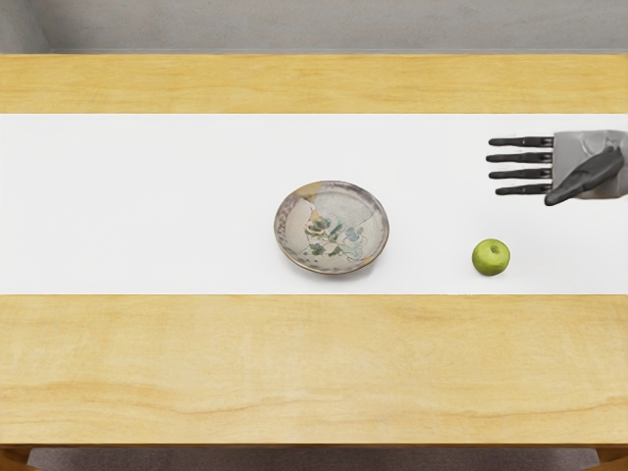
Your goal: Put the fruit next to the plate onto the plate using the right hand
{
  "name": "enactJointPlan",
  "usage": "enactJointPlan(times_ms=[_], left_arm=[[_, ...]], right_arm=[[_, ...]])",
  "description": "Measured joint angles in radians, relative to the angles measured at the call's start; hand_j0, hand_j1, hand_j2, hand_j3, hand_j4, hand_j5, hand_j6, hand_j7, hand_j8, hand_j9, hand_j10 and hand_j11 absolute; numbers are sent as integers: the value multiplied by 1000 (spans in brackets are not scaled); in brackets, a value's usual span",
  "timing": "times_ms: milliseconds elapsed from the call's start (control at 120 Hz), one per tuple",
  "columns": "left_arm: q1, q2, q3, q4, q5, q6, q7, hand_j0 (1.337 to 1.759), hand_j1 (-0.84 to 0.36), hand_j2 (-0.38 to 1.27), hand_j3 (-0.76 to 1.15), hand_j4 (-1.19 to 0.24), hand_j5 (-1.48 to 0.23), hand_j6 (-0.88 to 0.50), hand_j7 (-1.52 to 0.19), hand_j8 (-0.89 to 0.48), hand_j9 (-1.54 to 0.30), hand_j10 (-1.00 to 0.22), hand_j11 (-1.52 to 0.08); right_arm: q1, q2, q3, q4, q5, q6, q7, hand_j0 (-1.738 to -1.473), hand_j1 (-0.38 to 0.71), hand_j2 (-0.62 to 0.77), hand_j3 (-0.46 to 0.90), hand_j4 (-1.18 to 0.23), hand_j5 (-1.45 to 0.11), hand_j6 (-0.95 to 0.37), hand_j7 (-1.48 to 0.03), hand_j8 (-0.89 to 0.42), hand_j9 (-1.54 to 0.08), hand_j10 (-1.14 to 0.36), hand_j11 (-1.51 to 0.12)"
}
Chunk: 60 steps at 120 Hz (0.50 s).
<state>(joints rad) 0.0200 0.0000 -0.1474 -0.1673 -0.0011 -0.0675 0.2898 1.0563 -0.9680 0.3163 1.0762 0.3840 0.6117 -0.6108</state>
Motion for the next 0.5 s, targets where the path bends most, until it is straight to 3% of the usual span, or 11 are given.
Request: enactJointPlan(times_ms=[125, 200, 292, 400, 500], left_arm=[[0, 0, 0, 0, 0, 0, 0, 1658, 337, 2, 0, -10, -13, -10, -13, -10, -13, -10, -13], [0, 0, 0, 0, 0, 0, 0, 1658, 337, 2, 0, -10, -13, -10, -13, -10, -13, -10, -13], [0, 0, 0, 0, 0, 0, 0, 1658, 337, 2, 0, -10, -13, -10, -13, -10, -13, -10, -13], [1, 0, 0, 0, 0, 0, 0, 1658, 337, 2, 0, -10, -13, -10, -13, -10, -13, -10, -13], [0, 0, 0, 0, 0, 0, 0, 1658, 337, 2, 0, -10, -13, -10, -13, -10, -13, -10, -13]], right_arm=[[-16, -1, 16, 0, -4, 0, 0, -1658, -349, -1, 0, 0, 1, 4, 0, 3, 0, 2, 0], [-17, -41, 74, 28, -86, 0, 0, -1658, -347, -2, 0, -1, -1, 3, -1, 2, -1, 1, -1], [-18, -148, 171, 191, -213, 0, 0, -1658, -318, -6, 0, -24, -32, -21, -33, -22, -32, -23, -32], [-16, -201, 234, 395, -376, -9, 0, -1658, -292, -10, 0, -47, -62, -46, -62, -46, -62, -47, -62], [-14, -221, 260, 545, -507, -164, 0, -1658, -267, -14, 0, -69, -89, -69, -89, -69, -89, -69, -89]])
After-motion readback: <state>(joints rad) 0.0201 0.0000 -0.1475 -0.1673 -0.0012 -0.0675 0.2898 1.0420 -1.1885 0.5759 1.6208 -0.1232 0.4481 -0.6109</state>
